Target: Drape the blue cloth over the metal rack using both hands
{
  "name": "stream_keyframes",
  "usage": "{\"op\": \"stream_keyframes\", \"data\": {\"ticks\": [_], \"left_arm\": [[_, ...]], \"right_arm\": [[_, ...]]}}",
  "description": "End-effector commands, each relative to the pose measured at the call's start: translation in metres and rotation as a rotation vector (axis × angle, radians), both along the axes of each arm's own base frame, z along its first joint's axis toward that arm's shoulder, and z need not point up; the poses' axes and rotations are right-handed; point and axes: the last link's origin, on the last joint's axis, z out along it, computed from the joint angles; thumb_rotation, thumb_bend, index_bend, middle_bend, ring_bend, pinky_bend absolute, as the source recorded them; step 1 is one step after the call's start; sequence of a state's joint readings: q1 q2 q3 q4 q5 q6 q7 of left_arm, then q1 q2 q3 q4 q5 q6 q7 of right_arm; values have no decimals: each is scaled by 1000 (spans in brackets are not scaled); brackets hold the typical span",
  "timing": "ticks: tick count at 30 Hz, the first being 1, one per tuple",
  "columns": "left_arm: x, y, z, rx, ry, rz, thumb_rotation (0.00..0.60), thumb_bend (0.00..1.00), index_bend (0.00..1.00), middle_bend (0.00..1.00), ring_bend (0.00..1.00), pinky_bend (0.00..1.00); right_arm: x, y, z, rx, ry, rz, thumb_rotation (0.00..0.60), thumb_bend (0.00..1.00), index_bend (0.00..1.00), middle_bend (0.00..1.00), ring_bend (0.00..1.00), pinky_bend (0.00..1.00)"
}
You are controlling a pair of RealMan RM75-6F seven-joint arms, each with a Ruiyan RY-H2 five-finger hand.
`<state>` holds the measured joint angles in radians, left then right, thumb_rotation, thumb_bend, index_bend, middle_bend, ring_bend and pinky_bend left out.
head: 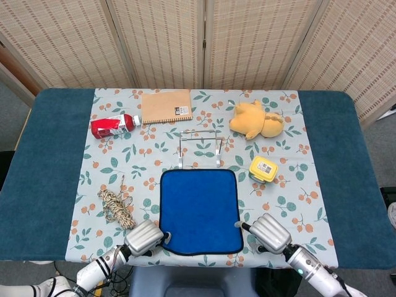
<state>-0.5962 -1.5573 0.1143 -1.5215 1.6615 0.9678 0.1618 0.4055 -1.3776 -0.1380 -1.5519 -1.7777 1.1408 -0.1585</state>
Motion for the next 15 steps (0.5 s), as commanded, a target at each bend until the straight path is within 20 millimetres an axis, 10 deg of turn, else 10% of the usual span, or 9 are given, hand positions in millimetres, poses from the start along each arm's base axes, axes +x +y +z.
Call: {"op": "stream_keyframes", "data": {"ticks": [1, 15], "left_arm": [[0, 0, -1, -4, -5, 1, 600, 428, 525, 895, 903, 1000], [2, 1, -2, -14, -27, 11, 600, 439, 562, 899, 905, 1000]], "right_arm": [[0, -1, 0, -1, -1, -4, 600, 231, 292, 918, 831, 917], [10, 6, -21, 82, 7, 59, 600, 233, 298, 918, 831, 917]]}}
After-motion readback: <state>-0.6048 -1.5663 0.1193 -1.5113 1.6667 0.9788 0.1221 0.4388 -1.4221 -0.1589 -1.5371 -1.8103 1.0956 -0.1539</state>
